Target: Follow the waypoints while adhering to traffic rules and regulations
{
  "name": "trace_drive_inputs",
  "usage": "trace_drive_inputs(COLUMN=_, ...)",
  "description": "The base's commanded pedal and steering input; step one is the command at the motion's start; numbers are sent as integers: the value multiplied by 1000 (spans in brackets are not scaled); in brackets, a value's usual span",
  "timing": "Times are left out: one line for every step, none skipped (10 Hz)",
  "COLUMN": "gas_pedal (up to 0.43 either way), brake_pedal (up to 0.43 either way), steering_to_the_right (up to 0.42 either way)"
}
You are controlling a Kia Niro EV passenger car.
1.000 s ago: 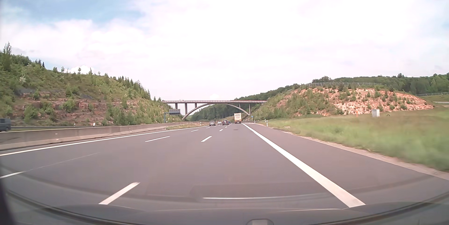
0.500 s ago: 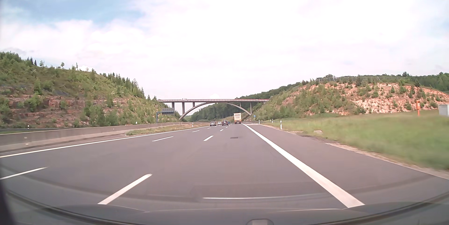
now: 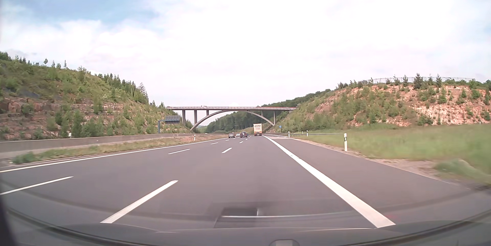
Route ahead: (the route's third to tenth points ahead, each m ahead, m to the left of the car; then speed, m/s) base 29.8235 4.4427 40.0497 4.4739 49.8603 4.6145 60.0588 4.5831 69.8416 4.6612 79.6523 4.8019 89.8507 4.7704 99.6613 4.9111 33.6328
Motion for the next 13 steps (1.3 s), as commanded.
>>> trace_drive_inputs(gas_pedal=209, brake_pedal=0, steering_to_the_right=-1)
trace_drive_inputs(gas_pedal=209, brake_pedal=0, steering_to_the_right=-1)
trace_drive_inputs(gas_pedal=209, brake_pedal=0, steering_to_the_right=-1)
trace_drive_inputs(gas_pedal=209, brake_pedal=0, steering_to_the_right=-1)
trace_drive_inputs(gas_pedal=209, brake_pedal=0, steering_to_the_right=-1)
trace_drive_inputs(gas_pedal=209, brake_pedal=0, steering_to_the_right=-1)
trace_drive_inputs(gas_pedal=209, brake_pedal=0, steering_to_the_right=-1)
trace_drive_inputs(gas_pedal=209, brake_pedal=0, steering_to_the_right=-1)
trace_drive_inputs(gas_pedal=209, brake_pedal=0, steering_to_the_right=-1)
trace_drive_inputs(gas_pedal=209, brake_pedal=0, steering_to_the_right=-1)
trace_drive_inputs(gas_pedal=209, brake_pedal=0, steering_to_the_right=-1)
trace_drive_inputs(gas_pedal=209, brake_pedal=0, steering_to_the_right=-1)
trace_drive_inputs(gas_pedal=209, brake_pedal=0, steering_to_the_right=-2)
